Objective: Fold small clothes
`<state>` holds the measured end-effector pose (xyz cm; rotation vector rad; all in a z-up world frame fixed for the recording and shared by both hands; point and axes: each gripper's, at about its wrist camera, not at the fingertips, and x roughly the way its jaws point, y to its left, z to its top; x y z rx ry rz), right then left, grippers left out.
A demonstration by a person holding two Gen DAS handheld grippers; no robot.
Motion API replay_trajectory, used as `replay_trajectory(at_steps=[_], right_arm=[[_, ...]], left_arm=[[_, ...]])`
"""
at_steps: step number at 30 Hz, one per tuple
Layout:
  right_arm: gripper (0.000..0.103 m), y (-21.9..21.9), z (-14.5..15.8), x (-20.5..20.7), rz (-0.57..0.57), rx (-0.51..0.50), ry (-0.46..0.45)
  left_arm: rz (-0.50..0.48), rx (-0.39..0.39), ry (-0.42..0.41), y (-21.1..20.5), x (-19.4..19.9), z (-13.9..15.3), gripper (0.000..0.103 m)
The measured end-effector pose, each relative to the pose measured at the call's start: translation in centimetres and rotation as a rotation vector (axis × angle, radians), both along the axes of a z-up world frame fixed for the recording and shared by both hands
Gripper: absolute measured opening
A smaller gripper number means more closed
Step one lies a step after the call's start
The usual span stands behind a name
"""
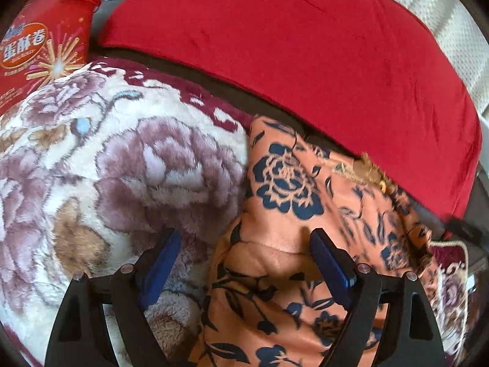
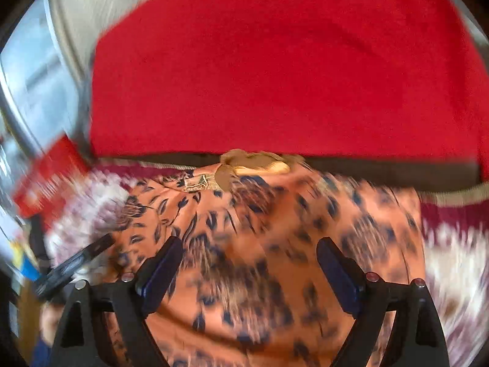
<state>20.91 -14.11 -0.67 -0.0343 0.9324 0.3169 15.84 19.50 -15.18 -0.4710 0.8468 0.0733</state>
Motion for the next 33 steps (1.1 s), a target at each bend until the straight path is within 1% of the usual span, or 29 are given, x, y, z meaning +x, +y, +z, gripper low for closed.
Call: replay_trajectory(at_steps=[1, 2, 4, 5, 6, 8, 10, 11, 12, 14, 16, 17, 18, 19, 20, 22, 23, 25, 27, 28, 29, 30, 31, 32, 33], right_arm=[[0.091, 2.1, -0.8, 1.8, 0.009, -0.087, 0.03], [0.091, 4.1, -2.3, 3.5, 0.022, -0.17, 0.078], [0.089, 6.1, -5.1, 5.5, 0.03, -0.308, 0.137], [0.088, 6.3, -6.5, 6.0, 0.009, -0.384, 0.145], [0.086, 5.9, -6.8, 6.0, -0.015, -0.399, 0.135], [0.077, 3.2, -6.1, 5.0, -0.104, -0.326, 0.098], [0.076, -0.4, -5.1, 3.0, -0.183, -0.244, 0.054], [0.076, -3.0, -4.8, 1.5, -0.239, -0.202, 0.031], [0.076, -5.1, -4.8, 0.2, -0.275, -0.159, 0.027], [0.078, -9.7, -5.6, -2.2, -0.358, -0.042, 0.056], [0.078, -13.0, -6.1, -4.0, -0.432, 0.034, 0.066], [0.078, -14.1, -6.0, -4.5, -0.439, 0.108, 0.057], [0.078, -14.7, -5.7, -4.8, -0.43, 0.171, 0.053], [0.078, -15.0, -5.5, -4.9, -0.423, 0.201, 0.051], [0.078, -15.3, -5.3, -4.7, -0.404, 0.26, 0.056], [0.078, -15.5, -5.6, -3.6, -0.38, 0.378, 0.084], [0.078, -15.7, -5.9, -3.1, -0.395, 0.412, 0.104], [0.078, -16.5, -7.6, -1.7, -0.427, 0.486, 0.159], [0.077, -16.4, -8.8, -1.5, -0.456, 0.527, 0.216], [0.072, -16.4, -9.5, -1.3, -0.458, 0.538, 0.237], [0.067, -16.1, -9.4, -1.2, -0.451, 0.519, 0.244], [0.058, -15.9, -9.3, -1.1, -0.438, 0.489, 0.247], [0.036, -15.4, -9.2, -0.8, -0.407, 0.443, 0.256], [0.022, -14.9, -9.2, -0.4, -0.38, 0.404, 0.267], [0.018, -14.2, -8.9, -0.1, -0.349, 0.36, 0.272]], left_arm=[[-0.011, 0.01, 0.001, -0.2, 0.0, -0.2, 0.087], [-0.019, 0.024, 0.002, -0.3, 0.1, -0.3, 0.087], [-0.035, 0.039, 0.003, -0.5, 0.4, -0.6, 0.087], [-0.046, 0.04, -0.001, -0.5, 0.5, -0.8, 0.087], [-0.05, 0.036, -0.002, -0.6, 0.6, -1.0, 0.087], [-0.046, 0.018, -0.002, 0.1, -0.1, -0.4, 0.087], [-0.046, 0.021, 0.002, 0.0, -0.1, -0.3, 0.087], [-0.042, 0.023, 0.0, 0.0, -0.2, -0.2, 0.087], [-0.035, 0.02, -0.002, 0.0, -0.2, -0.2, 0.087], [-0.026, 0.012, -0.003, 0.0, -0.2, -0.1, 0.087], [-0.023, 0.003, -0.003, 0.0, -0.2, -0.1, 0.087], [-0.024, 0.005, -0.002, 0.0, -0.1, -0.2, 0.087], [-0.024, 0.01, 0.004, 0.0, -0.1, -0.2, 0.087], [-0.025, 0.012, 0.007, 0.0, -0.1, -0.3, 0.087], [-0.025, 0.013, 0.007, 0.0, -0.1, -0.3, 0.087], [-0.027, 0.014, 0.007, 0.1, 0.0, -0.3, 0.087], [-0.029, 0.014, 0.007, 0.1, 0.0, -0.4, 0.087], [-0.035, 0.017, 0.007, 0.1, 0.0, -0.4, 0.087], [-0.043, 0.023, 0.006, 0.1, 0.0, -0.4, 0.087], [-0.044, 0.025, 0.006, 0.1, 0.0, -0.4, 0.087], [-0.043, 0.027, 0.005, 0.0, 0.0, -0.4, 0.087], [-0.042, 0.028, 0.003, 0.0, 0.0, -0.4, 0.087], [-0.039, 0.027, -0.001, 0.0, 0.0, -0.4, 0.087], [-0.032, 0.023, -0.009, 0.1, -0.1, -0.3, 0.087], [-0.019, 0.016, -0.022, 0.2, -0.2, -0.1, 0.087]])
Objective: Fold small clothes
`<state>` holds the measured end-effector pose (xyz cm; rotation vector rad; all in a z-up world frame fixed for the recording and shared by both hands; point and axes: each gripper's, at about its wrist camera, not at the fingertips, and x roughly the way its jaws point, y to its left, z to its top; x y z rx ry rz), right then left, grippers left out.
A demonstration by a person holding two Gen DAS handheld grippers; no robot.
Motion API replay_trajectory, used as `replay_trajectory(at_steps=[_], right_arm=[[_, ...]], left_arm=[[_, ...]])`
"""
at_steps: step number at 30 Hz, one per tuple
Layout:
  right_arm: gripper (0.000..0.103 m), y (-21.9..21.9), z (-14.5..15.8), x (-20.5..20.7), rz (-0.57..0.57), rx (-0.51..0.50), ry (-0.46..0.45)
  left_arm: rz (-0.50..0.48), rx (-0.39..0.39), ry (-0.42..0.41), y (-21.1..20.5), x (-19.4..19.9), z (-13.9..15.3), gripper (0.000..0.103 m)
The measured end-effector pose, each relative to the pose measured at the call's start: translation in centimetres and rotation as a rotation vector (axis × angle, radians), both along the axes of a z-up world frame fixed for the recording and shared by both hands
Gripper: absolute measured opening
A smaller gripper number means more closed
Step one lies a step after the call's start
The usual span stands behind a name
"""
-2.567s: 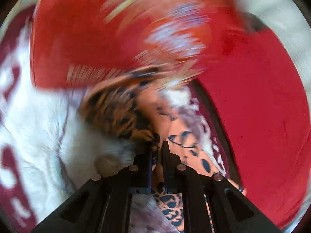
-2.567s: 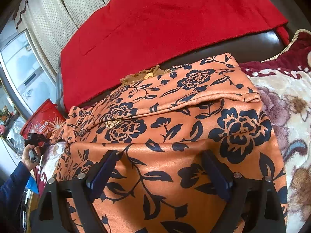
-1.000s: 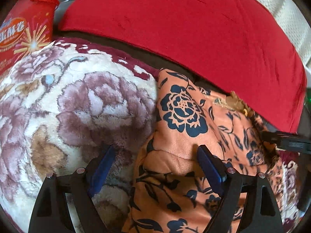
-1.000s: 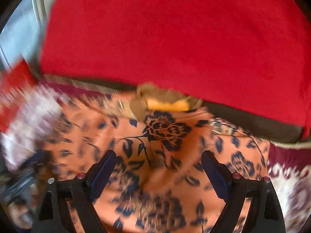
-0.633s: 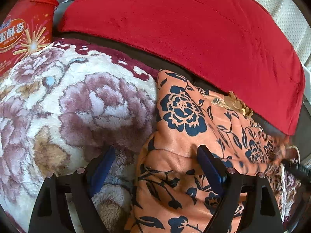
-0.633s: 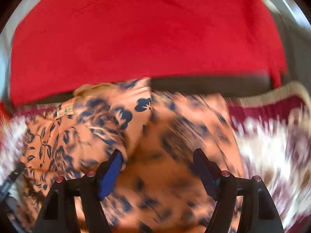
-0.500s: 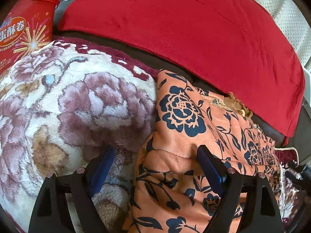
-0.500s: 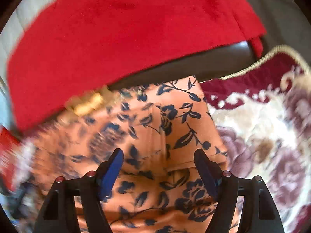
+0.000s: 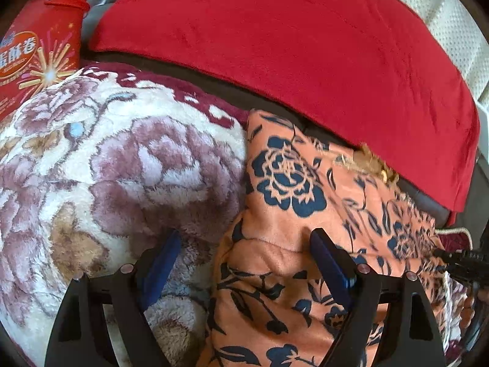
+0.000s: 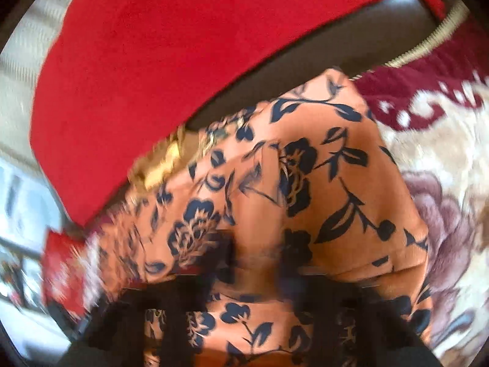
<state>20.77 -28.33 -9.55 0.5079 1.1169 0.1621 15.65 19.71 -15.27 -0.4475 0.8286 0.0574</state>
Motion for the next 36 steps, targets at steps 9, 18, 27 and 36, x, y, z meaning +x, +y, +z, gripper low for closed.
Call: replay_trajectory(at_steps=[9, 18, 27, 36], right_arm=[[0.017, 4.6, 6.8, -1.8, 0.137, -0.515, -0.299], [0.07, -3.0, -0.1, -1.5, 0.014, 0.057, -0.132], [0.045, -2.0, 0.1, -1.9, 0.042, -0.155, -0.121], [0.064, -1.2, 0.9, -2.0, 0.065, -0.167, -0.187]], left_arm=[[0.038, -0.017, -0.024, 0.6, 0.0, 0.3, 0.087], [0.014, 0.068, -0.097, -0.9, -0.5, 1.9, 0.087], [-0.042, 0.131, 0.033, -1.4, 0.4, 0.1, 0.05], [-0.043, -0.139, -0.01, 1.8, 0.8, 1.7, 0.073]])
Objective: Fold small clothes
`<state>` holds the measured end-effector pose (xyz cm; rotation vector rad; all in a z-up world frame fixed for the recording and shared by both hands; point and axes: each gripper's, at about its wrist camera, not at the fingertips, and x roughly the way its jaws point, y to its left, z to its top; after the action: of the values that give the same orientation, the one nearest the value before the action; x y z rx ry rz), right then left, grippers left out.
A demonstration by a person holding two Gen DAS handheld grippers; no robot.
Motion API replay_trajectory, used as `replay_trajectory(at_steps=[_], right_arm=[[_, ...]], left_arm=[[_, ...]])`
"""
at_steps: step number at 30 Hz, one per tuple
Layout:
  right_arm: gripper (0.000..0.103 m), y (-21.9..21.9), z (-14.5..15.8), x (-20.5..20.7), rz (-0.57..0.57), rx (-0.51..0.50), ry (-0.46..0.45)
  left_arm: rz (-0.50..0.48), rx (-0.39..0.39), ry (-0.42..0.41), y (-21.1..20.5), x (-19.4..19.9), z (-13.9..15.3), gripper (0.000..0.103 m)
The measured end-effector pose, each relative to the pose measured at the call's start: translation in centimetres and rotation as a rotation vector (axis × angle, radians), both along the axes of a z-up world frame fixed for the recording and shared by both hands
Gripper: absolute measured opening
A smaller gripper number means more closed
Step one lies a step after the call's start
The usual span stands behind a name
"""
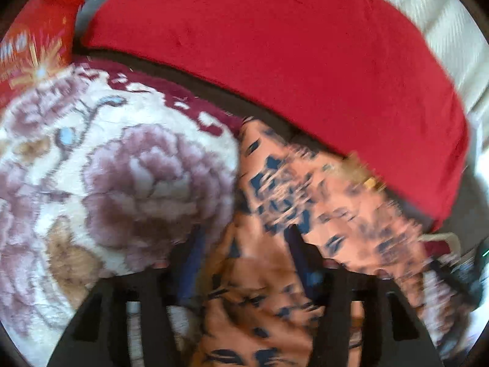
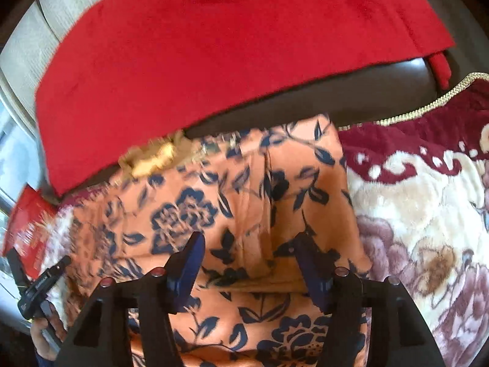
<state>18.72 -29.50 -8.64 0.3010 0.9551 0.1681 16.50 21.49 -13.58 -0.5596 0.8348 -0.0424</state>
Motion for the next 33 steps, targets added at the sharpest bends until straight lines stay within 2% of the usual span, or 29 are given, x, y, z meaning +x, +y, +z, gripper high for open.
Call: replay_trajectory(at_steps=[3, 5, 6, 7, 8, 9, 11, 14, 17, 19, 20, 21, 24, 26, 29, 33], right_arm=[[0.064, -0.7, 0.8, 0.4, 0.027, 0.027, -0.026], [0.064, -0.6, 0.8, 1.4, 0.037, 0.03, -0.03], [0.064, -0.6, 0.9, 1.6, 0.037, 0.037, -0.034], [0.064, -0.8, 0.8, 2.0, 0.039, 0.056, -0.035], [0.064, -0.8, 0.5, 2.1, 0.041, 0.073, -0.032], [0.064, -0.9, 0.1, 2.3, 0.047, 0.088, -0.021], [0.064, -1.6, -0.1, 1.7, 0.044, 0.074, 0.002], [0.064, -3.3, -0.6, 0.8, 0.036, 0.103, 0.014], [0.064, -6.0, 0.3, -1.0, -0.006, 0.169, -0.01], [0.064, -7.9, 1.7, -3.0, -0.043, 0.189, -0.051], [0.064, -9.1, 3.2, -4.8, -0.066, 0.18, -0.102], [0.064, -9.9, 4.8, -6.6, -0.086, 0.155, -0.159], [0.064, -11.3, 10.5, -13.0, -0.118, 0.051, -0.353], [0.07, -11.7, 14.7, -18.1, -0.133, -0.039, -0.501], [0.08, -12.0, 20.5, -25.9, -0.164, -0.165, -0.728], [0.097, -12.2, 26.2, -35.1, -0.221, -0.23, -0.981]], left_arm=[[-0.007, -0.101, -0.029, 1.2, 3.0, 0.6, 0.075], [-0.05, -0.156, 0.002, 1.4, 5.8, 0.0, 0.075], [-0.059, -0.178, 0.047, 1.4, 7.3, -0.8, 0.064], [-0.061, -0.132, 0.1, 1.3, 8.6, -1.5, 0.042], [-0.057, -0.044, 0.151, 1.2, 9.5, -2.0, 0.011], [-0.057, -0.044, 0.159, 1.6, 10.0, -2.6, 0.011], [-0.043, -0.103, 0.17, 2.5, 10.2, -2.9, 0.012], [0.001, 0.006, 0.124, 2.6, 10.0, -1.6, 0.013], [0.031, 0.019, 0.135, 2.9, 9.1, -1.2, 0.014], [0.054, 0.052, 0.109, 2.9, 7.4, 0.1, 0.021], [0.044, 0.071, 0.085, 2.7, 6.6, 0.8, 0.03], [0.022, 0.098, 0.048, 2.4, 5.4, 1.9, 0.041], [0.002, 0.165, -0.066, 1.8, 0.7, 5.4, 0.059], [0.006, 0.191, -0.145, 1.5, -3.4, 8.4, 0.069], [-0.004, 0.199, -0.258, 1.5, -9.2, 12.0, 0.077], [-0.017, 0.219, -0.37, 0.7, -16.3, 16.3, 0.086]])
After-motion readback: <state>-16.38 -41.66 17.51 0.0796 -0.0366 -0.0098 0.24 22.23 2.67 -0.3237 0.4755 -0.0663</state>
